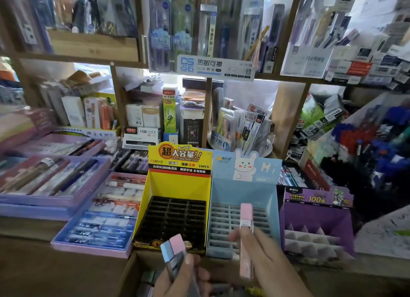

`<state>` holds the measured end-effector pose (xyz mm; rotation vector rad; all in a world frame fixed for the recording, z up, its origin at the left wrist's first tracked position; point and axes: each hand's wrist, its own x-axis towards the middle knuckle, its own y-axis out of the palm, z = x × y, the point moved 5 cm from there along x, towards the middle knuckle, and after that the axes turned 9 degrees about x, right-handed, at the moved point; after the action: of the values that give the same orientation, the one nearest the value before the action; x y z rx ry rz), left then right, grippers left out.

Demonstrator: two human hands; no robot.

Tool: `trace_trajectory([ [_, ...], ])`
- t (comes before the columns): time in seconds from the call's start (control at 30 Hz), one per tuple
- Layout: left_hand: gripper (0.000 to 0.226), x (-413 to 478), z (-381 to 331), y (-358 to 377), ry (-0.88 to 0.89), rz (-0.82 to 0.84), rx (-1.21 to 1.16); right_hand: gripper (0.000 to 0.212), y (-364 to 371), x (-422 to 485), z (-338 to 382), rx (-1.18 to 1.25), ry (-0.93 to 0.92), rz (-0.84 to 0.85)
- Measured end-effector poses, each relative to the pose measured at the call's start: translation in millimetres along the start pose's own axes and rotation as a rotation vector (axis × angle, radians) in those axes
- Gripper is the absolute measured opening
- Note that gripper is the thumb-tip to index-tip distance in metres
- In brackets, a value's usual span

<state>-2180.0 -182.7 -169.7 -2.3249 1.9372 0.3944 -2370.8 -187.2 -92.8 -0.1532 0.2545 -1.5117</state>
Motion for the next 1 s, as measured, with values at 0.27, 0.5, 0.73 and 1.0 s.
trace_trajectory([
  [0.27, 0.02, -22.0, -6.1, 2.5, -0.232, -0.059, -0.325, 0.016, -17.4, 60.2, 12.7, 0.023, -0.247, -0.214],
  [0.5, 0.014, -32.0, -16.0, -2.1, -0.266, -0.113, -0.29, 0.015, -11.3, 99.6, 1.6, -0.026, -0.248, -0.219],
  [0.73, 0.017, -23.7, -8.7, -4.3, -0.237, -0.04, -0.283, 0.021, -6.4, 106.8, -1.8, -0.183, -0.277, -0.214],
  [1.0, 0.019, -16.3, -1.7, -4.4, -0.216, -0.038, -0.252, 0.013, -2.3, 114.0, 1.3, -0.275, -0.284, -0.253],
])
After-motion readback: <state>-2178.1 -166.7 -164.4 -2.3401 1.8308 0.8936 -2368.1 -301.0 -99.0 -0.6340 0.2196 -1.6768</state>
